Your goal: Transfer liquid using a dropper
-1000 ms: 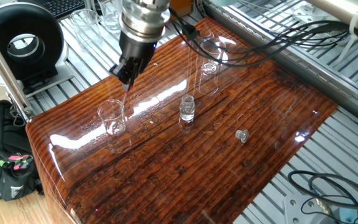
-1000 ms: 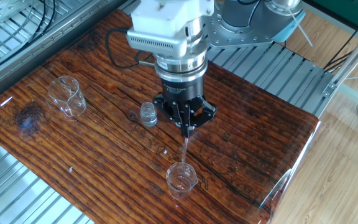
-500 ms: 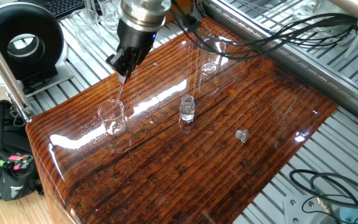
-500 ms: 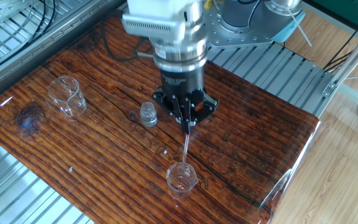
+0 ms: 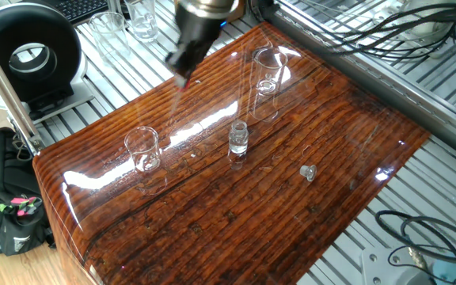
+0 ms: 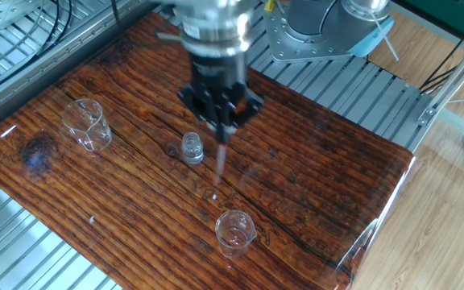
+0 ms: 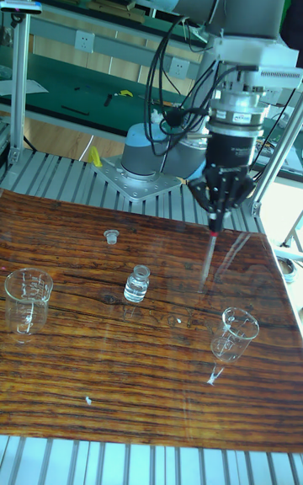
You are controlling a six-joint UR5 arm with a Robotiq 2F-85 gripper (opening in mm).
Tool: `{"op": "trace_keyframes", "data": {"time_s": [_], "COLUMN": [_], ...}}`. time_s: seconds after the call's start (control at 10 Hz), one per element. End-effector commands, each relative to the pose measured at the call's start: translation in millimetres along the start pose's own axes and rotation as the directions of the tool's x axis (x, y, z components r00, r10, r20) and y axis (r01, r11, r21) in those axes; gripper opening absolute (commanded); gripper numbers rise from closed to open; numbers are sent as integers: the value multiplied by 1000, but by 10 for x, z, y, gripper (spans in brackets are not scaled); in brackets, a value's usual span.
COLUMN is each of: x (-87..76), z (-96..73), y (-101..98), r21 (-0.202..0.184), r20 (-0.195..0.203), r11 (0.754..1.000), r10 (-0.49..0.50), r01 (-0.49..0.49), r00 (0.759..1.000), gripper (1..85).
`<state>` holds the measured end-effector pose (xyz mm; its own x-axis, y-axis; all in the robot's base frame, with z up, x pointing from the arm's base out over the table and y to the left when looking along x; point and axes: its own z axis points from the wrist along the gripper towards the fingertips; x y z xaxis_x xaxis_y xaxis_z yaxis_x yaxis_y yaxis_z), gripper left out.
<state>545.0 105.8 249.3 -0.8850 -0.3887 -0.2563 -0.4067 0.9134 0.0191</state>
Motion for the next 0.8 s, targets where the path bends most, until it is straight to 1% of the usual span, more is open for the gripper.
{"op": "trace_keyframes", "data": {"time_s": [0.0, 0.1, 0.2, 0.3, 0.4, 0.5, 0.6, 0.7], "x": [61, 148, 208, 265, 362, 500, 438, 389], "z": [-150, -163, -196, -256, -268, -252, -221, -228], "y": [-366, -550, -741, -946, -1029, -1133, -1247, -1372], "r21": [140, 179, 226, 269, 238, 164, 144, 135], "r20": [-17, -75, -145, -237, -317, -403, -435, -476], "r11": [975, 940, 895, 833, 786, 726, 661, 597], "r10": [-172, -282, -359, -429, -493, -568, -626, -661], "r01": [172, 291, 384, 484, 571, 668, 736, 791], "r00": [985, 957, 922, 871, 810, 717, 647, 580], "gripper": [17, 17, 17, 17, 17, 17, 17, 17]}}
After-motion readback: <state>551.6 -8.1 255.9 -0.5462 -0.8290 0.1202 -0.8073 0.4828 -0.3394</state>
